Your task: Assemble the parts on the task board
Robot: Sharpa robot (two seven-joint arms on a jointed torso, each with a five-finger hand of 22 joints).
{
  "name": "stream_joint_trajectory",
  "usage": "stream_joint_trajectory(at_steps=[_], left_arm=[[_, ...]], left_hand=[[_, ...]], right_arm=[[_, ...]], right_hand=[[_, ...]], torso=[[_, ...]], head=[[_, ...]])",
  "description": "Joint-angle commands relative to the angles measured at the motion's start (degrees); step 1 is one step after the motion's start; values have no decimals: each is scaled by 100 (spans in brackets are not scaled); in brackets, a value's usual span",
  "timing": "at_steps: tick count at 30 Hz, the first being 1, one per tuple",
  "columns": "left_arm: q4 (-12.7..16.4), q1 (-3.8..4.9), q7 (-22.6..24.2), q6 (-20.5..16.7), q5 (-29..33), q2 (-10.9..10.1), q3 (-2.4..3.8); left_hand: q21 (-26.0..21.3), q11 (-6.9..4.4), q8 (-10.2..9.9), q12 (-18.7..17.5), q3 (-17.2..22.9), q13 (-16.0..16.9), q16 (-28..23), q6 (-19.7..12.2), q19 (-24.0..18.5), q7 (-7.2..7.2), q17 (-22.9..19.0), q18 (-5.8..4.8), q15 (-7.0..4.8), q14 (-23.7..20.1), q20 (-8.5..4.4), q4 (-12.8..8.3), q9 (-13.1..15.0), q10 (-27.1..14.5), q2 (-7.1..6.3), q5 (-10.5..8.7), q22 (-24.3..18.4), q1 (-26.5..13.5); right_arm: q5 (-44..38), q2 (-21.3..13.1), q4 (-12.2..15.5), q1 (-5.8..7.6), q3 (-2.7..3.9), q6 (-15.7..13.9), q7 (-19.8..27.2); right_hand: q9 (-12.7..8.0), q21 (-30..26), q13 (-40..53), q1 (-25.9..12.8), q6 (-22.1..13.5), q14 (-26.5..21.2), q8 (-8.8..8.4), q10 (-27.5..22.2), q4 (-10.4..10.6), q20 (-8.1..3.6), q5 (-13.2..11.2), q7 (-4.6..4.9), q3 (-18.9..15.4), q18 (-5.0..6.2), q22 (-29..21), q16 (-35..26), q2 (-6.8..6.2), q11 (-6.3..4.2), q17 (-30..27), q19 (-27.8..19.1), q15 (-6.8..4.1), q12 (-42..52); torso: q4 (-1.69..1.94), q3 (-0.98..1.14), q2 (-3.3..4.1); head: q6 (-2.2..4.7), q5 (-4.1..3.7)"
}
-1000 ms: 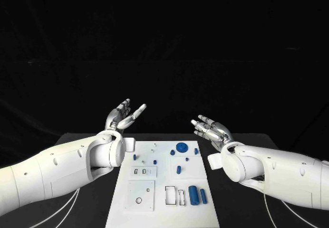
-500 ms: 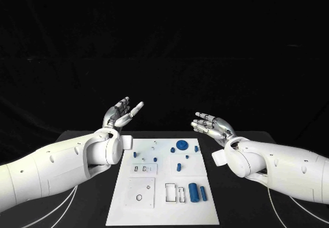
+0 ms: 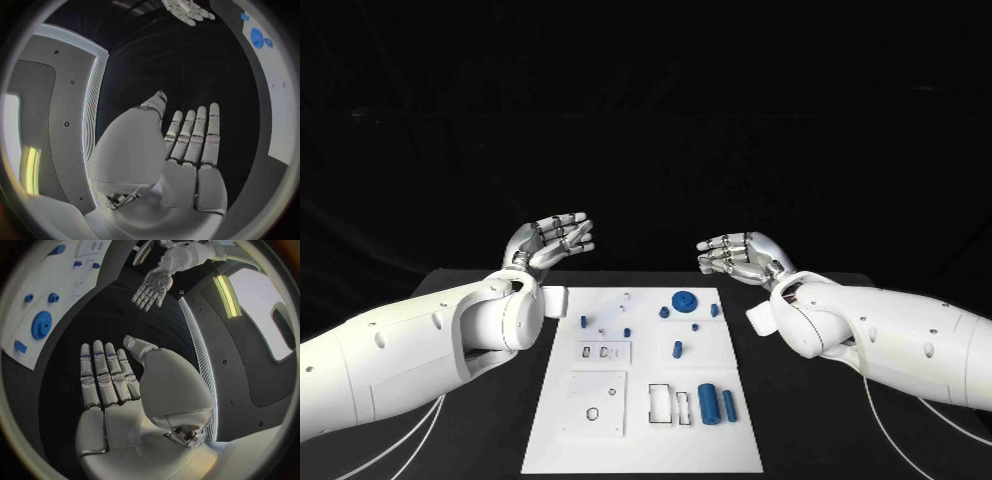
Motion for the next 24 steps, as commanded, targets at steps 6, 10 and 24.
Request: stream_joint_trajectory(at_steps=[6,10,24], left_arm=[[475,94,-151,577,-224,-289,4],[717,120,-115,612,-351,-438,6],[1288,196,-126,692,-536,-774,23]], left_hand=[[647,-326,289,112,316,-66,632,714,1058,148,379,120,-409,1093,-403,-169,93,1054,-41,-11,240,209],[772,-399,363,97,426,-99,677,913,1177,91,445,123,-481,1248,-479,-217,113,1307,-57,0,295,247],[994,-476,381,-168,672,-158,586,1128,1265,21,553,103,-563,1481,-585,-194,118,1691,-208,-8,399,119]], right_arm=[[-2668,102,-211,184,22,107,-511],[-3478,164,-276,264,39,169,-788],[-6084,373,-311,458,96,704,-2113]], right_hand=[[15,399,14,-77,400,715,74,580,-185,-252,75,75,409,45,158,220,-240,-189,119,625,-246,-99],[57,608,22,-93,606,1017,147,872,-242,-380,192,-13,391,37,269,326,-286,-291,212,817,-368,-77],[115,2192,42,-346,797,3108,104,1228,-257,-961,143,-240,14,35,1144,1662,-487,-589,1070,2300,-893,-225]], torso=[[101,-36,252],[135,-49,340],[254,-188,627]], head=[[0,-61],[-2,-86],[-26,-291]])
